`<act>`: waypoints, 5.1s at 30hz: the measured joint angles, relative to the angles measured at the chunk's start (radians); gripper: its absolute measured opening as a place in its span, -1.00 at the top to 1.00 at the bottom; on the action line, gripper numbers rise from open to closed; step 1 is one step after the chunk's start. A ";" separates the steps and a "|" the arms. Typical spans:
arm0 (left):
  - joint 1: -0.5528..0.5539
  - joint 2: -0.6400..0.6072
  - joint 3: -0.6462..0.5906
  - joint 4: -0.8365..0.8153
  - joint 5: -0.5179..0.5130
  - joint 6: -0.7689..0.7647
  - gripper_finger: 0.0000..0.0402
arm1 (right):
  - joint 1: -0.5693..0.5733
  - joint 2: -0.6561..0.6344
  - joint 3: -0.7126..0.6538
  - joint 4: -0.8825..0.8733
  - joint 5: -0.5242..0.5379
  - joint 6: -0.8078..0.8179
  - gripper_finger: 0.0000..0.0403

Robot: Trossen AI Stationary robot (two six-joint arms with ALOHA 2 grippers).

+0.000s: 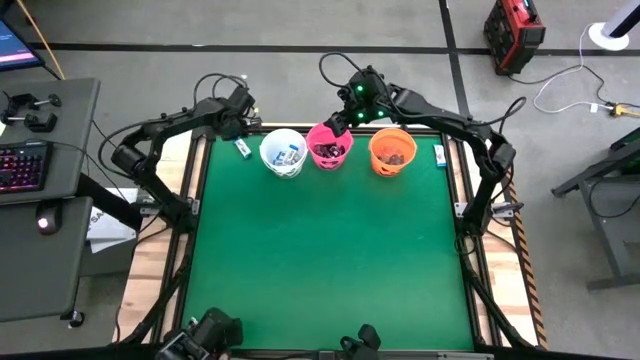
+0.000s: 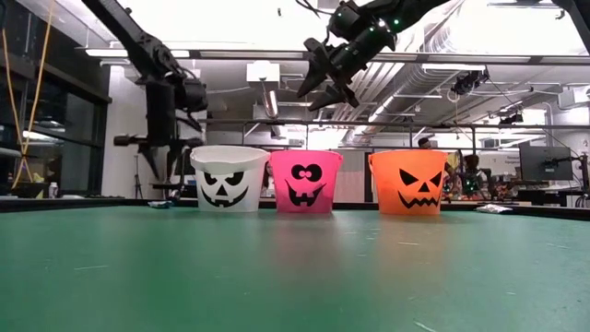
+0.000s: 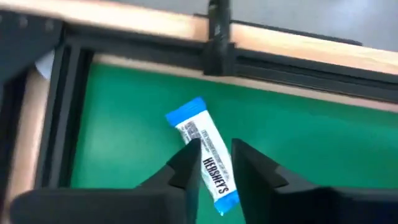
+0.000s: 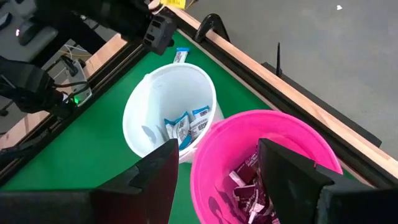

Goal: Sort candy by brand, put in halloween buckets
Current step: Put the white chocolate into the white bucket, then put the brown chocolate into the pink bucket

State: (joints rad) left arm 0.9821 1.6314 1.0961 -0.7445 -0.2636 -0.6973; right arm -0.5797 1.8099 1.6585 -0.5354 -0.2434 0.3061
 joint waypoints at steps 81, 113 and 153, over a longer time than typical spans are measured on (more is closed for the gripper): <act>-0.743 -0.407 -0.159 0.369 -0.066 0.190 0.98 | -0.031 -0.172 0.000 0.015 0.006 -0.069 -0.05; -1.436 -0.433 -0.160 -0.222 0.371 -0.586 0.02 | 0.115 -0.174 -0.004 -0.185 -0.064 -0.109 -0.05; -1.912 0.052 -0.269 0.120 0.838 -0.762 0.02 | 0.550 -0.174 -0.005 -0.315 0.370 0.060 -0.05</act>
State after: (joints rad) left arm -0.9298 1.6838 0.8268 -0.6246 0.5742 -1.4595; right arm -0.0299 1.6363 1.6535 -0.8501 0.1265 0.3660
